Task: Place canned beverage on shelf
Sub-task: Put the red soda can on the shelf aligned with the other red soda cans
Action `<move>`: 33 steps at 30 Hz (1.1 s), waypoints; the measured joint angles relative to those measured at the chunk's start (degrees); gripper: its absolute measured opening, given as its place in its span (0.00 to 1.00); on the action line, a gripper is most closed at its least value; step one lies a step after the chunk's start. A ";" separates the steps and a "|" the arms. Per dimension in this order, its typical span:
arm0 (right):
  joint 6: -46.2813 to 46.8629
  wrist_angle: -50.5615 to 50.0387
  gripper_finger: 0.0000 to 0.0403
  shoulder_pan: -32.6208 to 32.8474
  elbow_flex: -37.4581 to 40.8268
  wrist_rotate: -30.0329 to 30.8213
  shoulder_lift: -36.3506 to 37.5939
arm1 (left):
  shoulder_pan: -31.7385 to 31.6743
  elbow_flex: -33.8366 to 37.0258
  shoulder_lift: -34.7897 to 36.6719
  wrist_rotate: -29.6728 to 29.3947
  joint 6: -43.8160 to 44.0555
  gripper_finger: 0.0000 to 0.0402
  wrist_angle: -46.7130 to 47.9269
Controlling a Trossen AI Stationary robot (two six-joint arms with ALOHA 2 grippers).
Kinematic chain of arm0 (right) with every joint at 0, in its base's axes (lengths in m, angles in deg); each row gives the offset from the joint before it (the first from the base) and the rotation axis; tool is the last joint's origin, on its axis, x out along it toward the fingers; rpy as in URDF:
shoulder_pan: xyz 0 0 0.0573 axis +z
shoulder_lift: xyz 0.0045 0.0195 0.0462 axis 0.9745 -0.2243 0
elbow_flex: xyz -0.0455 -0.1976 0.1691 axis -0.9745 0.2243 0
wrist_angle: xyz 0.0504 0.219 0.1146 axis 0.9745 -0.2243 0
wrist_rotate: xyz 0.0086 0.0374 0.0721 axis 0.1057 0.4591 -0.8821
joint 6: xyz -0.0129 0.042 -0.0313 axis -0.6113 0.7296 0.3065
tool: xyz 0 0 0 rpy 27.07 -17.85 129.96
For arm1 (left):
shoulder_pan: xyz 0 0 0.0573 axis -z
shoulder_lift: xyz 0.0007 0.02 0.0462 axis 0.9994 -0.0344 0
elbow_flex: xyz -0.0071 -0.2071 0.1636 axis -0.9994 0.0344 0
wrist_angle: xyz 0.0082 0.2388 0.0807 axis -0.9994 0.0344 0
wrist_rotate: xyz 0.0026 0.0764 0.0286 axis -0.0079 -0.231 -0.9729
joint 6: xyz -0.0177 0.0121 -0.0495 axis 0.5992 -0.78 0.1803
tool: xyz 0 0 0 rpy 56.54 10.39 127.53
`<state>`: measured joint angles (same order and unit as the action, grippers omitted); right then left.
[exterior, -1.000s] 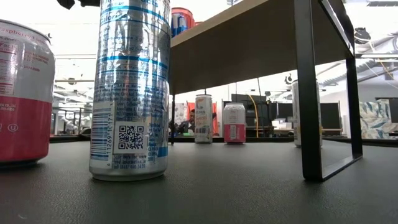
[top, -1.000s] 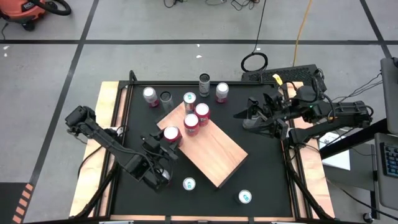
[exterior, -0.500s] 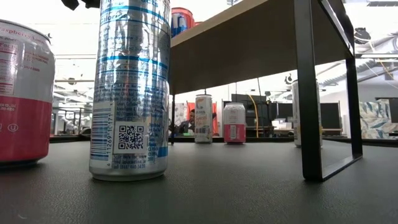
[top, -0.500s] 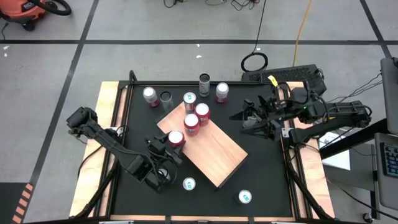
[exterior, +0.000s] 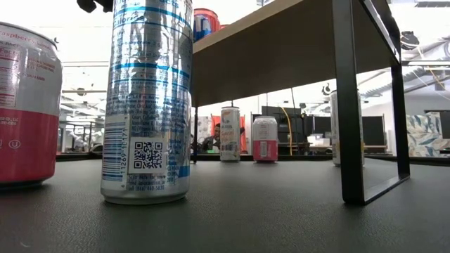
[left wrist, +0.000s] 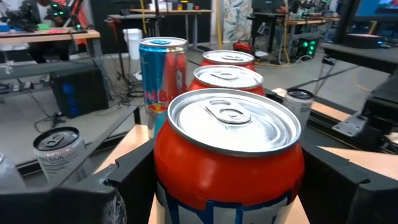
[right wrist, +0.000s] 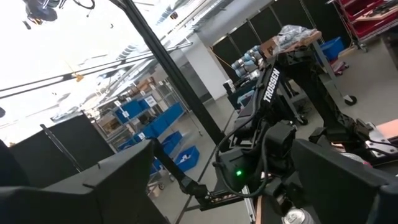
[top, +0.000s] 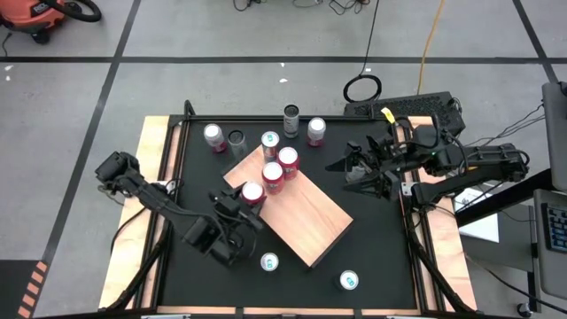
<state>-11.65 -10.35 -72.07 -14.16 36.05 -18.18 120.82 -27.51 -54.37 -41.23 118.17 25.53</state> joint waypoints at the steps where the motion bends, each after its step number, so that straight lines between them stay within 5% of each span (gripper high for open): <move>1: 0.00 0.01 0.90 0.00 0.00 0.00 0.02 | -0.37 0.00 0.00 -0.02 0.00 0.75 0.00; 19: -0.10 -0.02 0.90 0.00 0.00 -0.04 0.02 | -1.37 0.00 0.02 0.48 0.00 0.75 -0.05; 33: -0.46 -0.02 0.90 0.00 0.00 -0.04 0.02 | -1.79 -0.12 -1.25 1.51 -0.06 0.86 -1.84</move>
<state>-12.11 -10.37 -72.07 -14.16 36.00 -18.16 119.03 -27.63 -55.62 -39.72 118.11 23.69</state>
